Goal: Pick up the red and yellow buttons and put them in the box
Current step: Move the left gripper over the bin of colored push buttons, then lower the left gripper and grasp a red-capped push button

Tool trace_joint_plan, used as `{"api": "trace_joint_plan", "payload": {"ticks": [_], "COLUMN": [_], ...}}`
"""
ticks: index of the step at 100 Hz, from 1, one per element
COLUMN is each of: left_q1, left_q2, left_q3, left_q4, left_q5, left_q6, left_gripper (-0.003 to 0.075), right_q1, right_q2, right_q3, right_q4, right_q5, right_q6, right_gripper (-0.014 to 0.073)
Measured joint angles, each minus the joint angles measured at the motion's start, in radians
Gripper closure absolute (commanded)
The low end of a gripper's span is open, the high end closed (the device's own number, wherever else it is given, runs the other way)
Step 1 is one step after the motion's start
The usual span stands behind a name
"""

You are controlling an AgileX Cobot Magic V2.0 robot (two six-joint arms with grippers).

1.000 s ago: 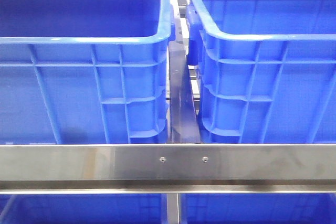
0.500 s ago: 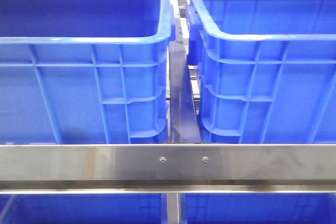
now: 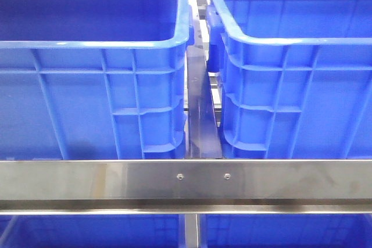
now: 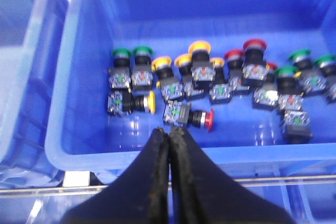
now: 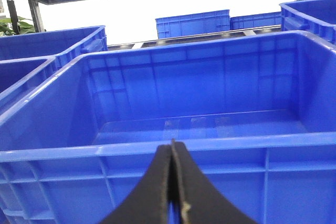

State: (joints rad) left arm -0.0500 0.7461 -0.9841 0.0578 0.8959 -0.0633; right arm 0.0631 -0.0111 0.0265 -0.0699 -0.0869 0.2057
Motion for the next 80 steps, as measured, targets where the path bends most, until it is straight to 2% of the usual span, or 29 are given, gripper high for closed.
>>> {"api": "trace_joint_plan", "payload": {"ticks": [31,38,43,50,62,67,72,80], "left_q1": [0.0,0.0,0.0,0.0,0.0,0.0,0.0,0.0], "left_q2": [0.125,0.131,0.133,0.133,0.133,0.133,0.133,0.133], "left_q3": [-0.034,-0.035,-0.035,-0.035,-0.036,-0.036,-0.036,-0.036], "left_q4": [0.007,0.008,0.008,0.008,0.008,0.008,0.008,-0.001], "left_q5": [0.007,0.007,0.007,0.007,0.007,0.007,0.007,0.007], "left_q6": [0.0,0.0,0.0,0.001,0.001,0.001,0.001,0.001], "left_gripper": [0.0737,0.071,0.0657,0.0538,0.026,0.0185,0.0151,0.0156], "right_q1": [0.0,0.0,0.0,0.0,0.0,0.0,0.0,0.0], "right_q2": [0.0,0.0,0.0,0.0,0.0,0.0,0.0,0.0], "right_q3": [0.0,0.0,0.0,0.0,0.0,0.0,0.0,0.0], "right_q4": [0.0,0.0,0.0,0.0,0.0,0.0,0.0,0.0], "right_q5": [0.0,0.0,0.0,0.0,0.0,0.0,0.0,0.0], "right_q6": [0.0,0.0,0.0,0.0,0.0,0.0,0.0,0.0], "right_gripper": [0.0662,0.0662,0.0662,0.0662,0.0662,0.0662,0.0662,0.0662]}}
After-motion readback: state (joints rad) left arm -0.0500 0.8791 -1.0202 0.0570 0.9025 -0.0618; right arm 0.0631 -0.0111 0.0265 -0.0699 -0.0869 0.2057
